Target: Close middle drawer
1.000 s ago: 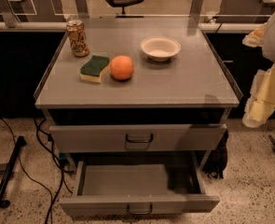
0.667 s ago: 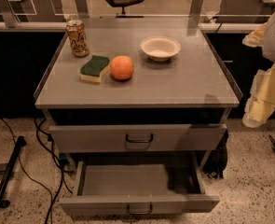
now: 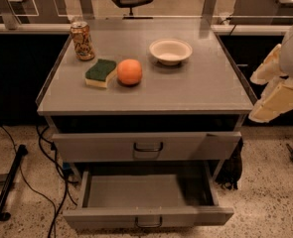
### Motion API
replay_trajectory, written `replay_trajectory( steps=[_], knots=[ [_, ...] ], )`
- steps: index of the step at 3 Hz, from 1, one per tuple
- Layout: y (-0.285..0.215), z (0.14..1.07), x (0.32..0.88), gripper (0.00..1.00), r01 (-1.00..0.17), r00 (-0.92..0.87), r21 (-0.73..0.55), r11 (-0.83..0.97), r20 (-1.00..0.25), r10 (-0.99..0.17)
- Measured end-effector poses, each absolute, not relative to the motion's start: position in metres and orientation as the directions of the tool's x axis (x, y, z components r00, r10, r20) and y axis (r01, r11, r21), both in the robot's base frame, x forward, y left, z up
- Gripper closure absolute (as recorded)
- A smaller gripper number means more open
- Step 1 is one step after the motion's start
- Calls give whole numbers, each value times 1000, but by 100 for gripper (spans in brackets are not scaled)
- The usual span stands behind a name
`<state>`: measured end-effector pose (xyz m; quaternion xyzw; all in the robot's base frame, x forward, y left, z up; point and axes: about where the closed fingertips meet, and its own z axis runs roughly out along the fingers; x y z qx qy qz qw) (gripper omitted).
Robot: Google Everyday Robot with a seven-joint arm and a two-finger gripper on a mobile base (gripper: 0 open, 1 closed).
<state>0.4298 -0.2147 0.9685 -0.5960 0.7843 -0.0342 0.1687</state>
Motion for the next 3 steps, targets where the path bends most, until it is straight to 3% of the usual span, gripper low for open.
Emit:
replay_trajectory(
  steps=[1, 2, 3],
  knots=[
    [-212, 937, 408, 77, -921, -258, -226, 317, -256, -932],
    [-209, 905, 391, 99, -921, -279, -189, 340, -290, -915],
    [-199, 857, 369, 100, -930, -293, -117, 348, -333, -896]
  ],
)
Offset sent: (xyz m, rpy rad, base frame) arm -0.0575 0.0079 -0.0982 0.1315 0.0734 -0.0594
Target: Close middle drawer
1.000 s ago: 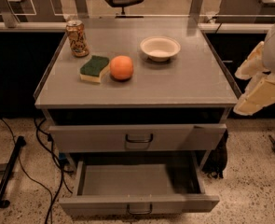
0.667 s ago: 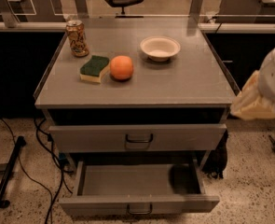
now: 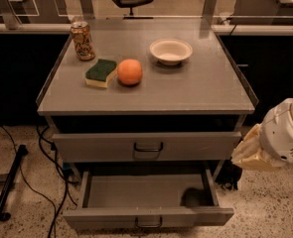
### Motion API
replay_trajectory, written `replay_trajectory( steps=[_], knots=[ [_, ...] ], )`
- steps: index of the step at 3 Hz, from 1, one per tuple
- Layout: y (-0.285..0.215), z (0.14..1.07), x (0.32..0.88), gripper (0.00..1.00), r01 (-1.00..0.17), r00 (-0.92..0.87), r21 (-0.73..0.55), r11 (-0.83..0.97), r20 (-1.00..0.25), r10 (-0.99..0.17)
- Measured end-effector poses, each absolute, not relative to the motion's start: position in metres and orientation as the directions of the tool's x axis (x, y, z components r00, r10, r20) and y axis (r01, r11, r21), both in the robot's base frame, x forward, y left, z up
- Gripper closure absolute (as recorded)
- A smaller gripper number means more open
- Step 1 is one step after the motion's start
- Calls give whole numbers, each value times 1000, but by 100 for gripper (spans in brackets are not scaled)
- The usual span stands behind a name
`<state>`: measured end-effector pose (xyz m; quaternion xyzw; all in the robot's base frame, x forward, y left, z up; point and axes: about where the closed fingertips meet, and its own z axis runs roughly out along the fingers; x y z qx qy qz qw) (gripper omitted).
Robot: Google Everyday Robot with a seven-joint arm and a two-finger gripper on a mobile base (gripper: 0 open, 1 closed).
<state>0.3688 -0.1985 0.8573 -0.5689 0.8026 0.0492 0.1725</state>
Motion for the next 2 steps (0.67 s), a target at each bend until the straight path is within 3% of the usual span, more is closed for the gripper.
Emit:
replay_trajectory(
  steps=[2],
  knots=[
    [-204, 842, 364, 100, -929, -298, -126, 349, -308, -903]
  ],
)
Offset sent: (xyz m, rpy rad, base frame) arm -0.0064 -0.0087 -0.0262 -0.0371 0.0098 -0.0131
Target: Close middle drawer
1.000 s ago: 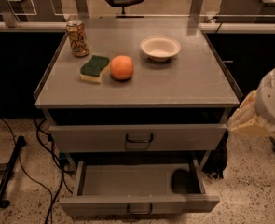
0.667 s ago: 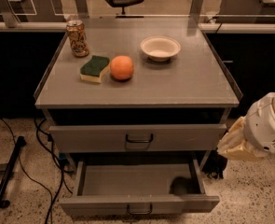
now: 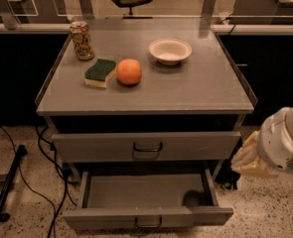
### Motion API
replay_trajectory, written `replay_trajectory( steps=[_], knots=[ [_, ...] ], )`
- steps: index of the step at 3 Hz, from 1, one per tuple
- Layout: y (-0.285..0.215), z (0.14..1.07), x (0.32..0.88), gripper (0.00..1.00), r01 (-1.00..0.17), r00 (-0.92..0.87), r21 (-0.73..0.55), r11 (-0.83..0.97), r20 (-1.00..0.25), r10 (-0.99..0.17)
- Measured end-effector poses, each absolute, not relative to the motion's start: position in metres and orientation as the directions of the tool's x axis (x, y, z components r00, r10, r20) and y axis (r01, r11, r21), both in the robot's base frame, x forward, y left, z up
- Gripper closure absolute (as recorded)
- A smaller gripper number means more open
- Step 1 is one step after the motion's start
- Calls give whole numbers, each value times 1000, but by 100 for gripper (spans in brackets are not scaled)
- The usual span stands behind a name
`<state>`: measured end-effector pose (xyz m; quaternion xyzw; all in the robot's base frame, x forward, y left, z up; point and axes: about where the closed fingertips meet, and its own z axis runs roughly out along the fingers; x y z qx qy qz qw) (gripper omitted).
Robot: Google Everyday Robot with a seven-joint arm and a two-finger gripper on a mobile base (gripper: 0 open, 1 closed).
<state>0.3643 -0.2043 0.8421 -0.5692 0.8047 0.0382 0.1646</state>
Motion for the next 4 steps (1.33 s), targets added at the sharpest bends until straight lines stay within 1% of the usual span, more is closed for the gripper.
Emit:
replay_trajectory(
  steps=[1, 2, 3, 4],
  knots=[
    [-217, 816, 359, 100, -917, -311, -159, 366, -287, -906],
    [-229, 785, 352, 100, -906, -291, -225, 359, -284, -914],
    [-240, 743, 352, 100, -900, -276, -254, 354, -296, -914],
    [-247, 689, 350, 100, -905, -296, -208, 372, -322, -900]
  ],
)
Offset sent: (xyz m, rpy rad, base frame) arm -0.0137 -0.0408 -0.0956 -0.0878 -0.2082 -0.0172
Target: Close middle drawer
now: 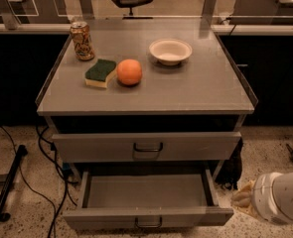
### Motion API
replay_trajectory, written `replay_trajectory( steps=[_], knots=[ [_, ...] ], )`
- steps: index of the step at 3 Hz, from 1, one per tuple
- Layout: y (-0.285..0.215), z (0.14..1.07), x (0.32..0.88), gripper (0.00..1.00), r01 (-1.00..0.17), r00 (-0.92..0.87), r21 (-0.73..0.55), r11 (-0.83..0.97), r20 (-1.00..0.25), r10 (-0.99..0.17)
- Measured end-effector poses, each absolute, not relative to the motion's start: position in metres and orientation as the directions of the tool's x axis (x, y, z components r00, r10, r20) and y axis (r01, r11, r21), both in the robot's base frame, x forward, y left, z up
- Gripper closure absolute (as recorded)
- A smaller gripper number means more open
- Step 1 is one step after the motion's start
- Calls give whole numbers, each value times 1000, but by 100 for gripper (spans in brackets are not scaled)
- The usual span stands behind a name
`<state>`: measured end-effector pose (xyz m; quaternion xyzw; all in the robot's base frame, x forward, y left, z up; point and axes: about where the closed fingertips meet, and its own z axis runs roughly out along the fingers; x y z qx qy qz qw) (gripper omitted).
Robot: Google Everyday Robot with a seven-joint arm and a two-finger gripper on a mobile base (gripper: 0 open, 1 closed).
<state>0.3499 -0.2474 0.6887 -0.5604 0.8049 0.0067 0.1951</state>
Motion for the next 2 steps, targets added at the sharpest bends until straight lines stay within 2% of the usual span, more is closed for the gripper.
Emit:
replay_trajectory(
  steps=[2],
  knots=[
    [-246, 573, 331, 100, -912, -380, -17, 410, -341, -860]
  ],
)
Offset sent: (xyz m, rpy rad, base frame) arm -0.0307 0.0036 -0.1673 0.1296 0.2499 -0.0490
